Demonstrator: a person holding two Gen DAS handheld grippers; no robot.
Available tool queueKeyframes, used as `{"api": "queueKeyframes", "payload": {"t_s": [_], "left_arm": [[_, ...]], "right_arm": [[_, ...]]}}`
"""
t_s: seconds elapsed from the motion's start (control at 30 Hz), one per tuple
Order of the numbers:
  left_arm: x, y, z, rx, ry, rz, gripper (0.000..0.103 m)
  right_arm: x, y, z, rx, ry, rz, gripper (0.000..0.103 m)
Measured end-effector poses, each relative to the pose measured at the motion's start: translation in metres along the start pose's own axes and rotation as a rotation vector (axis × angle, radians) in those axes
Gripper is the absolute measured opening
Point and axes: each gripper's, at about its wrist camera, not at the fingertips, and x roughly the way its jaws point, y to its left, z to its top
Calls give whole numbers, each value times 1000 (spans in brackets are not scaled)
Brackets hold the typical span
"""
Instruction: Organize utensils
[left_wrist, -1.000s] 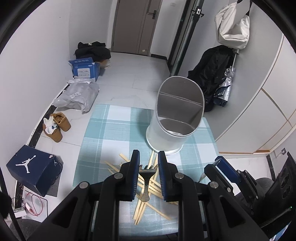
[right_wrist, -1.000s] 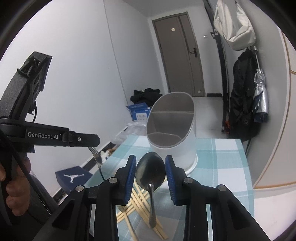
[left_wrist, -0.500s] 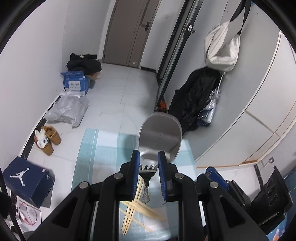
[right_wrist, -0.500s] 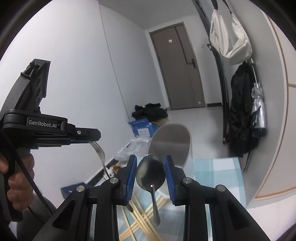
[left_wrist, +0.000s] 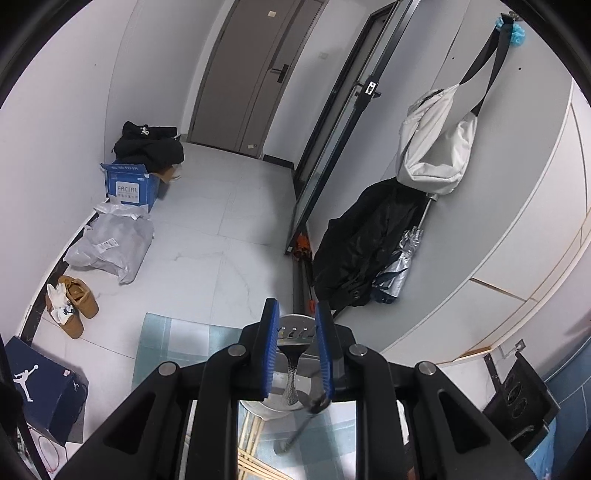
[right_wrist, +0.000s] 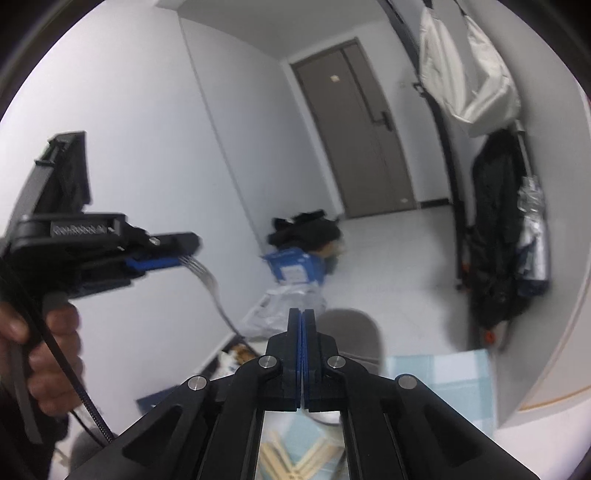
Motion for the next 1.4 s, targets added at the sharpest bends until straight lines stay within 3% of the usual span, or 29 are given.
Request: {"api": "queueKeyframes", "payload": {"t_s": [0.23, 0.33, 0.37, 0.57, 0.63, 0.77, 0.9, 1.0, 1.13, 1.27, 1.4], "left_arm": [[6, 15, -8, -43, 48, -21, 15], [5, 16, -11, -44, 62, -13, 15], [5, 14, -12, -38, 66, -8, 15], [3, 15, -24, -33, 91, 18, 15], [4, 17, -30, -43, 106, 22, 15], [5, 19, -43, -38, 113, 43, 15], [5, 24, -54, -45, 137, 52, 15], [5, 30, -59, -58, 150, 54, 15], [3, 36, -64, -70, 162, 54, 15], [-1, 40, -68, -69, 157, 59, 15], [-1, 45, -72, -78, 162, 57, 15]], "right_arm": [[-1, -70, -30, 121, 109, -92, 4], [7, -94, -52, 159, 201, -139, 24], [12, -103, -64, 171, 233, -158, 37], [41, -132, -100, 242, 389, -207, 42], [51, -139, -111, 271, 447, -219, 50], [61, -140, -134, 307, 542, -251, 50], [71, -132, -147, 279, 584, -282, 60], [80, -117, -150, 210, 570, -299, 66], [101, -98, -155, 37, 560, -351, 65], [109, -87, -161, -91, 558, -370, 43], [103, -90, -161, -166, 588, -291, 29]]}}
